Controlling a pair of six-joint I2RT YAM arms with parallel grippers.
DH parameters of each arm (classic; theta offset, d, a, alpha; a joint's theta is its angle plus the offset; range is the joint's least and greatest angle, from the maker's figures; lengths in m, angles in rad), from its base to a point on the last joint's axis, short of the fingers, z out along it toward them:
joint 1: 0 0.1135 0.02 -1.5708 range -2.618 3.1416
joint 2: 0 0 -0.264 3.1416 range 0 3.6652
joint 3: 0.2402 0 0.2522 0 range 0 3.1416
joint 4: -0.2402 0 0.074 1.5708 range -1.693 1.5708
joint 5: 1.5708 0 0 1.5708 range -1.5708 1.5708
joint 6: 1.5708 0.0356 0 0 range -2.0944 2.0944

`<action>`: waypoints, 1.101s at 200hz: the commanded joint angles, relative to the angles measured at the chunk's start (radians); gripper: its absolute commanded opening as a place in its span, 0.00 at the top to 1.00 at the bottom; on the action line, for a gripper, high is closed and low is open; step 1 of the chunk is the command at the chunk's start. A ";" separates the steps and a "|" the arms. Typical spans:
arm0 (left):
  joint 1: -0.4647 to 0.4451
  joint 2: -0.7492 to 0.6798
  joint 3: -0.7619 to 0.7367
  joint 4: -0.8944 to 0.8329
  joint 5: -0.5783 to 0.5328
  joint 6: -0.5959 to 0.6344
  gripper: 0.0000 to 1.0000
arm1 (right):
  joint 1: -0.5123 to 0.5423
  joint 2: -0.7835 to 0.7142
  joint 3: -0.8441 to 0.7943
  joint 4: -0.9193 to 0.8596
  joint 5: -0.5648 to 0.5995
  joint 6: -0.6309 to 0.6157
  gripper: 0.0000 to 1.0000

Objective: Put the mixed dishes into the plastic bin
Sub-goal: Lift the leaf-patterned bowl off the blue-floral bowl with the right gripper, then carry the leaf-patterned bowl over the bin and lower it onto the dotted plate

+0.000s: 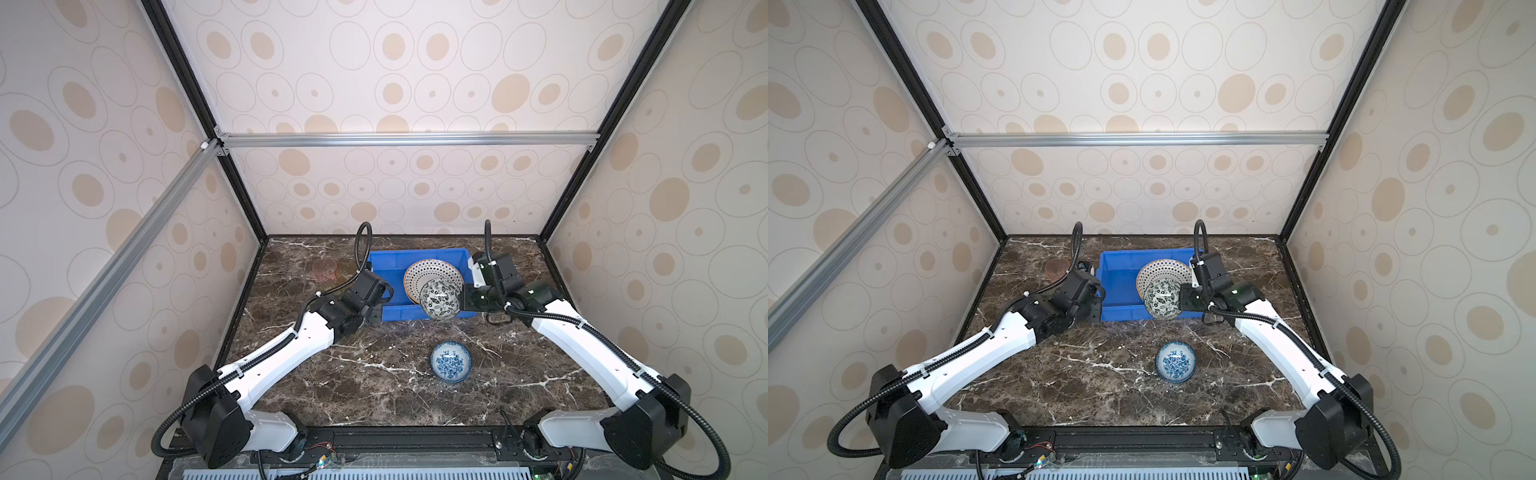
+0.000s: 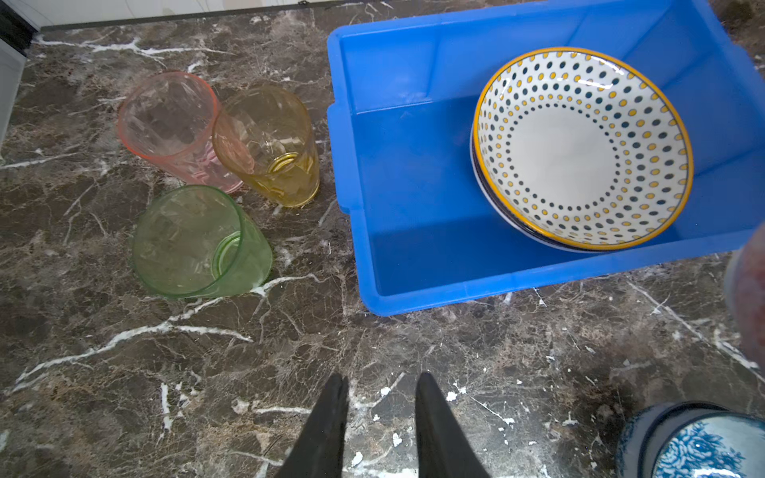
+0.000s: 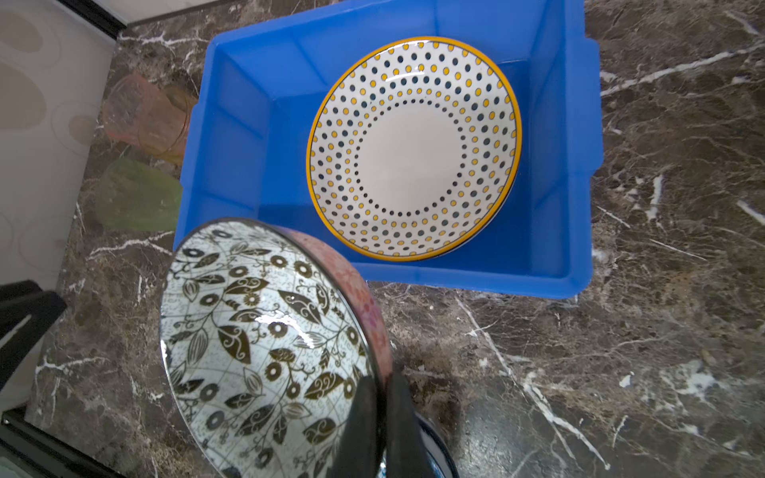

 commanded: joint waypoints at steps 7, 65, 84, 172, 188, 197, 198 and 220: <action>-0.007 -0.021 -0.001 -0.021 -0.036 -0.003 0.70 | -0.040 0.024 0.041 0.106 -0.038 0.036 1.00; -0.005 -0.009 0.006 -0.021 -0.044 0.001 0.70 | -0.108 0.116 0.071 0.203 -0.088 0.091 1.00; -0.005 -0.006 0.011 -0.022 -0.046 0.006 0.70 | -0.121 0.152 0.084 0.222 -0.107 0.103 1.00; -0.004 0.031 0.037 -0.010 -0.047 0.018 0.70 | -0.155 0.332 0.174 0.252 -0.099 0.102 1.00; -0.003 0.046 0.050 -0.010 -0.046 0.020 0.70 | -0.164 0.365 0.192 0.259 -0.115 0.109 1.00; -0.002 0.052 0.054 -0.008 -0.046 0.021 0.70 | -0.167 0.385 0.204 0.261 -0.120 0.109 1.00; -0.002 0.053 0.055 -0.008 -0.046 0.021 0.70 | -0.167 0.386 0.205 0.261 -0.120 0.110 1.00; -0.002 0.061 0.061 -0.005 -0.048 0.021 0.70 | -0.170 0.429 0.235 0.258 -0.130 0.109 1.00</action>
